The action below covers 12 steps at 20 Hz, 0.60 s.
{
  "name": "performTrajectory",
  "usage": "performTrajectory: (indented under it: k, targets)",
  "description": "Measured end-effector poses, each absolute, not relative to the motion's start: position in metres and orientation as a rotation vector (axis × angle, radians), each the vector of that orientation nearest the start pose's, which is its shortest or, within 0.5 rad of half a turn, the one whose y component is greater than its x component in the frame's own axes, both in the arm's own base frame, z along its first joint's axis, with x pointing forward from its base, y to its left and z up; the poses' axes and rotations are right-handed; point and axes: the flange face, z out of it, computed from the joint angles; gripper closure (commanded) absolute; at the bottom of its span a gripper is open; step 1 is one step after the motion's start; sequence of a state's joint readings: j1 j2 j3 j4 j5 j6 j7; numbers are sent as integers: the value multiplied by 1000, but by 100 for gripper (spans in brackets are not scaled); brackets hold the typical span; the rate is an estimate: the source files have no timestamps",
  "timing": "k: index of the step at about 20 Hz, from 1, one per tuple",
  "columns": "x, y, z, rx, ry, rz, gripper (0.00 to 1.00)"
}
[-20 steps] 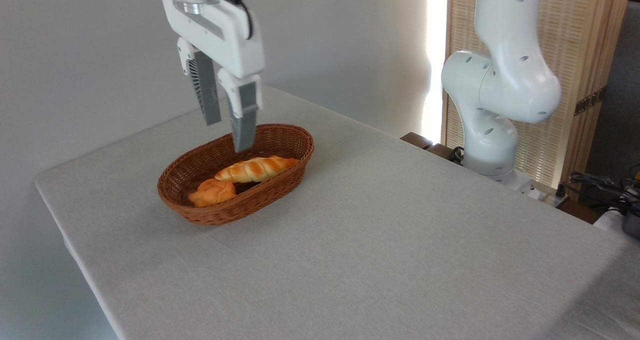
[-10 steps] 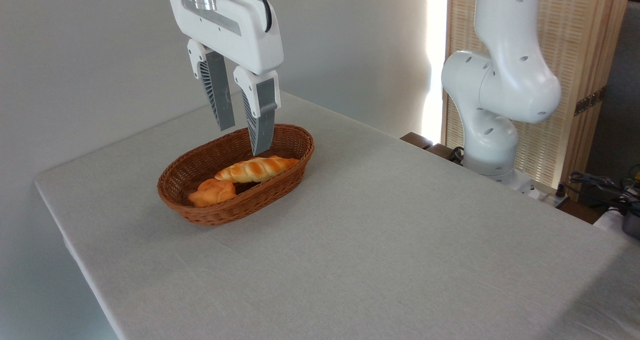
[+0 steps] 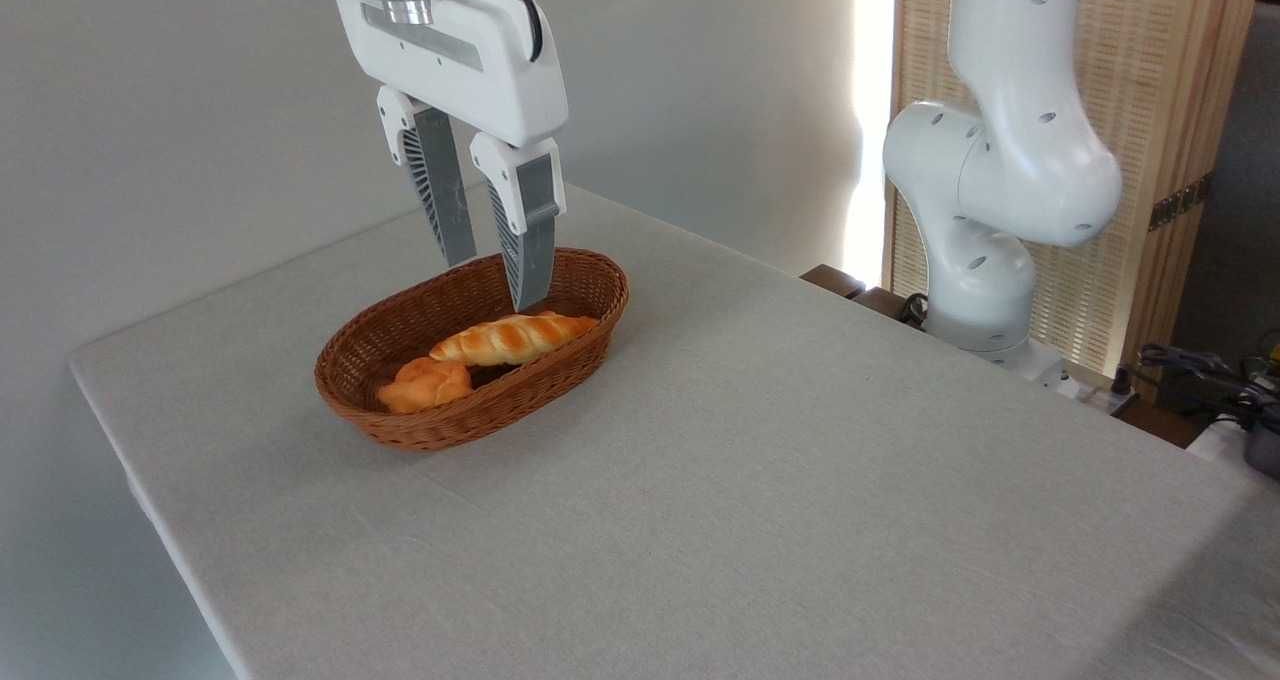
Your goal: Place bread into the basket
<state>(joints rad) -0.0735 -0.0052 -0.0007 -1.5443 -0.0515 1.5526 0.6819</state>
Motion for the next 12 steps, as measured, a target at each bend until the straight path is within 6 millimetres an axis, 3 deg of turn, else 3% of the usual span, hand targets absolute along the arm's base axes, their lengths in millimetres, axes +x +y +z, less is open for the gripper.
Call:
performTrajectory:
  k: [12]
  targets:
    - [549, -50, 637, -2925, 1182, -20, 0]
